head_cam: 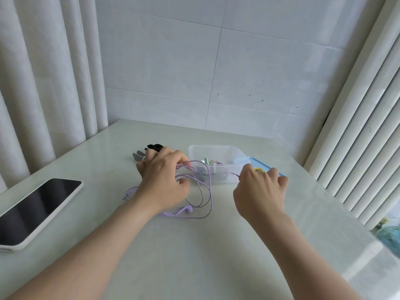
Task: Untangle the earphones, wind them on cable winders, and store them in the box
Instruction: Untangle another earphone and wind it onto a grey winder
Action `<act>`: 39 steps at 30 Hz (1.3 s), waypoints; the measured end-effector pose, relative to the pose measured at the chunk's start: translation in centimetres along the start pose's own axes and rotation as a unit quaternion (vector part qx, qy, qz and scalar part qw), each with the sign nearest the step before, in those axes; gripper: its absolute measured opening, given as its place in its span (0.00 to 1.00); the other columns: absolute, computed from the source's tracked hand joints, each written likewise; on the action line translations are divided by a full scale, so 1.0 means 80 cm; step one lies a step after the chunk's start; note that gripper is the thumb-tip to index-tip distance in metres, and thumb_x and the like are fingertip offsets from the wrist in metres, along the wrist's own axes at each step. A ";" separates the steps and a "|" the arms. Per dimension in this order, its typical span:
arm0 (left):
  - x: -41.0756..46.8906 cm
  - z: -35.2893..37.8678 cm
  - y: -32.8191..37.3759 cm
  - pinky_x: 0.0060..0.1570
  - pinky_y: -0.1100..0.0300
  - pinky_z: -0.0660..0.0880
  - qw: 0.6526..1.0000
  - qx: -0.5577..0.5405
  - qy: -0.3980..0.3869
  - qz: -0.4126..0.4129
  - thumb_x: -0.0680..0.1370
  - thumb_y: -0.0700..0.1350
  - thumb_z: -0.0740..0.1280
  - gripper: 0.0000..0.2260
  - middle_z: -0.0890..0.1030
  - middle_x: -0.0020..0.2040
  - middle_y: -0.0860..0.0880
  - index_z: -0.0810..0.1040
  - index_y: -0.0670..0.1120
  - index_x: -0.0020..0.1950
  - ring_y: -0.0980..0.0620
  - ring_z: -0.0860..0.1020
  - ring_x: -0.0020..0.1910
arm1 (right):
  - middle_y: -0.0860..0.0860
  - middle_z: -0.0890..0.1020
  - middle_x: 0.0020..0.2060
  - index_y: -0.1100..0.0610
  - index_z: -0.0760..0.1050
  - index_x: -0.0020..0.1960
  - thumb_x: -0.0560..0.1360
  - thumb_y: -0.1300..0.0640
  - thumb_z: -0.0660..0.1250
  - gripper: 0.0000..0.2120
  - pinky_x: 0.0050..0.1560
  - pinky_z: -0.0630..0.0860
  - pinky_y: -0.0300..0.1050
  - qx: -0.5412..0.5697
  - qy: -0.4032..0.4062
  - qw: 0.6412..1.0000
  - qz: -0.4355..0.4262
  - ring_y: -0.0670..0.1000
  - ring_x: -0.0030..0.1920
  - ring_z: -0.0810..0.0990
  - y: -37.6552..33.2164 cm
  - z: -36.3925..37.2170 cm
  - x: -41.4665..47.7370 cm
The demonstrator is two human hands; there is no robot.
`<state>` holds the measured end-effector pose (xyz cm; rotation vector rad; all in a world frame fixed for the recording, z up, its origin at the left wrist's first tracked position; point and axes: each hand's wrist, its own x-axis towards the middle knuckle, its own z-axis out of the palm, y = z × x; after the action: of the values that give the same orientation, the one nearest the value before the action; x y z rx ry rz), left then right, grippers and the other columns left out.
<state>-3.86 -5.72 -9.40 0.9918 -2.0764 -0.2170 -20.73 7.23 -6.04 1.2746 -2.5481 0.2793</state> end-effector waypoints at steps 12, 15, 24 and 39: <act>-0.004 -0.006 0.004 0.49 0.53 0.60 0.999 0.011 -0.051 0.007 0.63 0.60 0.67 0.21 0.67 0.52 0.57 0.68 0.61 0.55 0.50 0.63 0.55 | 0.44 0.85 0.33 0.45 0.77 0.57 0.69 0.51 0.77 0.19 0.30 0.78 0.38 0.371 -0.118 0.911 -0.134 0.41 0.34 0.80 -0.014 -0.008 -0.005; -0.006 -0.011 0.006 0.50 0.54 0.59 0.996 -0.020 -0.083 0.027 0.64 0.55 0.68 0.25 0.66 0.56 0.56 0.65 0.60 0.60 0.50 0.62 0.57 | 0.48 0.83 0.29 0.44 0.76 0.59 0.71 0.50 0.80 0.20 0.30 0.72 0.38 0.422 -0.175 0.878 -0.140 0.45 0.27 0.75 -0.014 -0.016 -0.008; -0.003 -0.016 0.015 0.50 0.71 0.65 0.982 -0.161 -0.091 0.027 0.70 0.27 0.59 0.27 0.72 0.60 0.55 0.69 0.52 0.63 0.60 0.66 0.56 | 0.56 0.87 0.35 0.50 0.80 0.58 0.81 0.57 0.68 0.07 0.34 0.78 0.45 0.491 -0.225 0.826 -0.159 0.52 0.27 0.76 -0.016 -0.018 -0.010; 0.002 -0.017 0.018 0.58 0.74 0.65 0.984 -0.163 0.006 0.072 0.73 0.51 0.73 0.03 0.82 0.49 0.60 0.87 0.58 0.44 0.55 0.75 0.57 | 0.56 0.83 0.33 0.55 0.81 0.53 0.83 0.54 0.68 0.05 0.40 0.83 0.62 0.556 -0.109 0.815 -0.120 0.57 0.33 0.82 -0.017 0.003 0.004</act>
<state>-3.71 -4.62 -7.75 0.6422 -2.0090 -0.4575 -19.85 6.14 -6.07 2.0284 -2.2973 1.8475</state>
